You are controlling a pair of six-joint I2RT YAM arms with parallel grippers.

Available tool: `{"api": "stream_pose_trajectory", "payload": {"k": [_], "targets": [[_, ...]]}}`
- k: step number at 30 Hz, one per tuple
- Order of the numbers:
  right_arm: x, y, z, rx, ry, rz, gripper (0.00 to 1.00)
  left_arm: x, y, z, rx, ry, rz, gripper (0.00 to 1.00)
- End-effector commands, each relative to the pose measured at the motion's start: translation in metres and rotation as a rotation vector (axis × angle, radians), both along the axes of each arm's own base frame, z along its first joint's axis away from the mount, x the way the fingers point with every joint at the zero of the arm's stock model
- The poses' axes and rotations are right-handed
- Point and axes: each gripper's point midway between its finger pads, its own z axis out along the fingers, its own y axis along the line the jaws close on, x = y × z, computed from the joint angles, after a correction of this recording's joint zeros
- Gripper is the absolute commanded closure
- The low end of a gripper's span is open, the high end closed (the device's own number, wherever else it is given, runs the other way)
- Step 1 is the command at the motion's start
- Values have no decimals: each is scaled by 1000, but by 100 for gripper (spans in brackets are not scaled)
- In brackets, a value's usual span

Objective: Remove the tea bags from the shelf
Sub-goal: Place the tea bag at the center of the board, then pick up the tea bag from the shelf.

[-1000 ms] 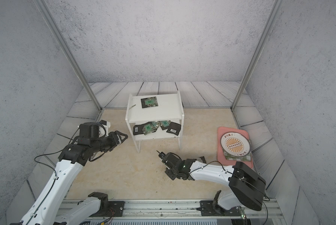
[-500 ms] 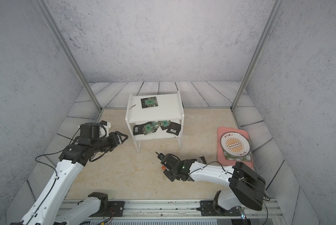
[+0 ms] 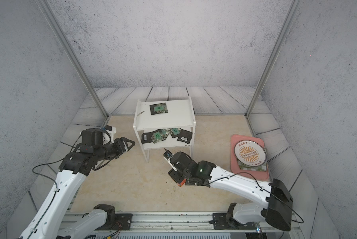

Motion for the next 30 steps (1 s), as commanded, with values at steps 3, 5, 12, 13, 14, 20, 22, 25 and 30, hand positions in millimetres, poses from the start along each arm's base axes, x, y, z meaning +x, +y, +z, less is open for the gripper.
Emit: {"api": "stream_pose_trajectory", "payload": {"k": [3,5,12,13,14,20,22,25,30], "targets": [[4,-5,79,58,-38,-13,31,0,5,36,30,-89,-5,39],[11,-10,97,63,-4,-54,29,2,4,46,26,-110,-6,39],[49,-13,169,133,139,-169,29,17,3,85,22,-177,0,37],[55,-13,176,144,151,-184,29,20,3,89,24,-184,-1,37],[63,-12,185,160,166,-200,29,24,1,91,24,-185,-5,36],[114,-3,208,244,188,-283,22,44,-6,95,2,-183,-16,36],[129,0,206,277,192,-303,19,47,-6,95,7,-186,-18,36],[150,6,206,320,167,-321,18,52,-6,92,17,-182,-19,36],[175,26,214,388,109,-287,18,61,-12,85,-1,-176,-39,39]]}}
